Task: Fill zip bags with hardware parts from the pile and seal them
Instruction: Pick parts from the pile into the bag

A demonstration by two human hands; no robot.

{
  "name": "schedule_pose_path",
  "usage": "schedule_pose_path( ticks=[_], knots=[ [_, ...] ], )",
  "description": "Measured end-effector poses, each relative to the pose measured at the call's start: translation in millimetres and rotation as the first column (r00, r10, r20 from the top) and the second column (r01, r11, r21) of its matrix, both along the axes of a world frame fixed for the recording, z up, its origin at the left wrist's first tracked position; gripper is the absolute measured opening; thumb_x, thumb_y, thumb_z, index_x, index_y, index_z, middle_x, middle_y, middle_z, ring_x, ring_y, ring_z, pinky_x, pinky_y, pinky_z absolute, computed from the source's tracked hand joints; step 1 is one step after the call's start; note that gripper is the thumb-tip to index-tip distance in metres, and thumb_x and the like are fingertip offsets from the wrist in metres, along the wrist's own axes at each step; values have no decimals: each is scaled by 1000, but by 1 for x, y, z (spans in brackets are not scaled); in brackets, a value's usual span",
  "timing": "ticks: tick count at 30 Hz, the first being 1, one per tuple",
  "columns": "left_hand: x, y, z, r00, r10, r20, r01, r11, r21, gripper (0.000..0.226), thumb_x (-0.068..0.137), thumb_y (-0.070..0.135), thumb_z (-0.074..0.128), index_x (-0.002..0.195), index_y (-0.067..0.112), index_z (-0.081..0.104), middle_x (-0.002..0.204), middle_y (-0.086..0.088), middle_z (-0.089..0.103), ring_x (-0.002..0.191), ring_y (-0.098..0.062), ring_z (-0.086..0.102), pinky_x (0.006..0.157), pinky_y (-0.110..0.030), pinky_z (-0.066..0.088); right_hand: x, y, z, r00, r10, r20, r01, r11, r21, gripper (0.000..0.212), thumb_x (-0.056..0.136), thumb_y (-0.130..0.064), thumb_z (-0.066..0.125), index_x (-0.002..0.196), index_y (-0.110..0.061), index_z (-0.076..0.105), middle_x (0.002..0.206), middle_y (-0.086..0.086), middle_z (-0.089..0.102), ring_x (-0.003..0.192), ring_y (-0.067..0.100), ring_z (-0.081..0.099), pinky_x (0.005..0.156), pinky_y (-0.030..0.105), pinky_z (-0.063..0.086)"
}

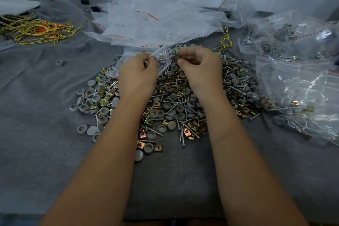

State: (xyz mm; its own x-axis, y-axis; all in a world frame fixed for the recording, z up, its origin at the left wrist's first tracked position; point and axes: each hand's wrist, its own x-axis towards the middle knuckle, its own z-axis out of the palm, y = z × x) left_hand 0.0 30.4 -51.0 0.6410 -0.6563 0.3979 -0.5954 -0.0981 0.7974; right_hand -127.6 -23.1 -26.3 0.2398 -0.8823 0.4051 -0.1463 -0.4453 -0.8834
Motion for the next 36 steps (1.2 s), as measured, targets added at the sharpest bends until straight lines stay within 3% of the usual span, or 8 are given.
schedule_pose_path(
  ticks=[7,14,16,19,26,31,34,36],
  knots=[
    [-4,1,2,989,-141,-35,139,989,-52,30,92,33,47,90,15,70,50,6,47,46,-7,39,52,-30,32,12,8,-9,996,49,-69,-58,990,-131,23,82,-4,69,81,-27,71,76,-15,67,73,1,63,67,12,48],
    [-5,0,1,987,-155,-51,151,986,-71,34,88,37,45,83,14,68,48,7,45,48,-7,39,54,-32,33,15,11,-11,991,-14,-131,-14,978,-208,46,79,-3,66,70,-47,56,66,-29,59,72,-10,59,61,9,44],
    [-4,0,1,987,-152,-49,149,986,-75,34,88,37,45,83,13,69,46,8,45,47,-5,37,53,-32,32,15,11,-13,988,-30,-154,-6,974,-226,41,80,-5,66,72,-44,58,68,-28,58,70,-8,57,63,13,47],
    [-5,0,1,987,-152,-47,148,986,-74,35,88,37,45,86,12,69,45,9,46,45,-5,36,51,-31,29,14,9,-15,984,-18,-180,-22,976,-216,25,83,-7,66,83,-33,66,75,-19,61,74,0,59,69,32,54],
    [-1,-1,-1,997,-54,-62,49,995,-83,31,95,27,47,90,6,69,49,4,42,46,-14,35,55,-32,32,3,3,-8,987,-133,-87,116,978,-175,24,89,-8,59,89,-32,57,79,-15,59,66,2,53,61,25,46],
    [0,2,3,997,31,-77,-43,987,-154,34,94,26,44,89,2,67,62,-16,54,52,-20,39,55,-34,34,-5,-3,-8,935,-169,-313,135,983,-125,27,91,-5,53,89,-26,70,105,-6,67,94,15,63,79,38,54],
    [0,4,5,993,71,-97,-90,974,-209,35,94,26,43,89,0,66,62,-11,52,54,-19,39,54,-34,33,-5,-5,-8,869,-146,-473,71,982,-173,30,91,-6,53,100,-23,75,119,0,67,112,23,58,93,43,51],
    [-1,4,6,992,79,-103,-100,971,-219,35,94,26,43,89,0,65,62,-11,52,54,-18,39,54,-37,34,-4,-5,-9,763,-178,-621,4,962,-271,28,93,-13,54,111,-24,73,122,2,65,115,27,53,97,42,46]
  ],
)
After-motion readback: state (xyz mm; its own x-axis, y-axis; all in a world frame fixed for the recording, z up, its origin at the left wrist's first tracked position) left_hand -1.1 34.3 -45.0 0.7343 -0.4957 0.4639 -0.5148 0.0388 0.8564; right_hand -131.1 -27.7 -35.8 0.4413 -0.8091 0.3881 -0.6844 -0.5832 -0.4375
